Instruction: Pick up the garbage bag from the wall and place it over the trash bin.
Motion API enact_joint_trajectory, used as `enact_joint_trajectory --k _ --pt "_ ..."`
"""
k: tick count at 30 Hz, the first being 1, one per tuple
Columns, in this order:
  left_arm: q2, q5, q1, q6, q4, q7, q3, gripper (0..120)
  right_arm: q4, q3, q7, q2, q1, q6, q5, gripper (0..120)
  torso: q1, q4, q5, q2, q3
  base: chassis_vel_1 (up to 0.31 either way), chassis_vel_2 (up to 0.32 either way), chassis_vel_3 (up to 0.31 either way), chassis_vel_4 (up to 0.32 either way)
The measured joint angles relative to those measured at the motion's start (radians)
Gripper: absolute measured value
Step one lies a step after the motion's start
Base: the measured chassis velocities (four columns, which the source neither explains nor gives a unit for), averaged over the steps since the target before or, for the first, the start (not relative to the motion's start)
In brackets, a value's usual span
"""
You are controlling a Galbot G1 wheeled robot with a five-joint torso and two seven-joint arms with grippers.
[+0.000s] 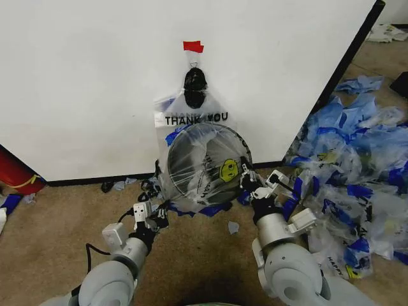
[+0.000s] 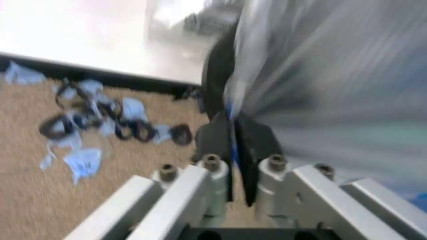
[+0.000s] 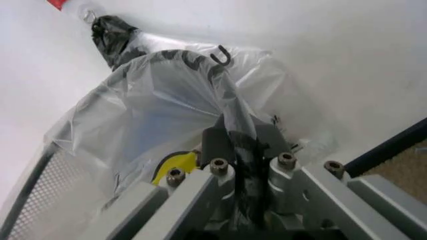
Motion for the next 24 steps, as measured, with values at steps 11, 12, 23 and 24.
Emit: enact_joint_trajectory --k 11,12,23,24 --pt "0.106 -0.001 0.076 0.028 -0.142 -0.077 -0.077 50 -0.041 -0.004 -0.008 -0.008 0.02 0.004 -0.016 0 0.0 0.0001 -0.0003 0.0 0.0 0.0 0.0 0.0 0.0" --pt "0.114 -0.002 0.078 0.034 -0.148 -0.087 -0.085 54 -0.045 -0.004 -0.009 -0.008 0.02 0.005 -0.019 0 0.0 0.0001 -0.0003 0.0 0.0 0.0 0.0 0.0 0.0" --pt "0.141 0.064 0.033 0.158 -0.154 -0.205 -0.282 92 -0.07 -0.007 -0.029 -0.018 0.017 0.011 -0.049 0 0.0 0.0001 -0.0004 0.0 0.0 0.0 0.0 0.0 0.0" --pt "0.142 0.062 0.019 0.153 -0.154 -0.193 -0.294 95 -0.074 -0.012 -0.03 -0.019 0.017 0.011 -0.054 0 0.0 0.0 -0.0005 0.0 0.0 0.0 0.0 0.0 0.0"
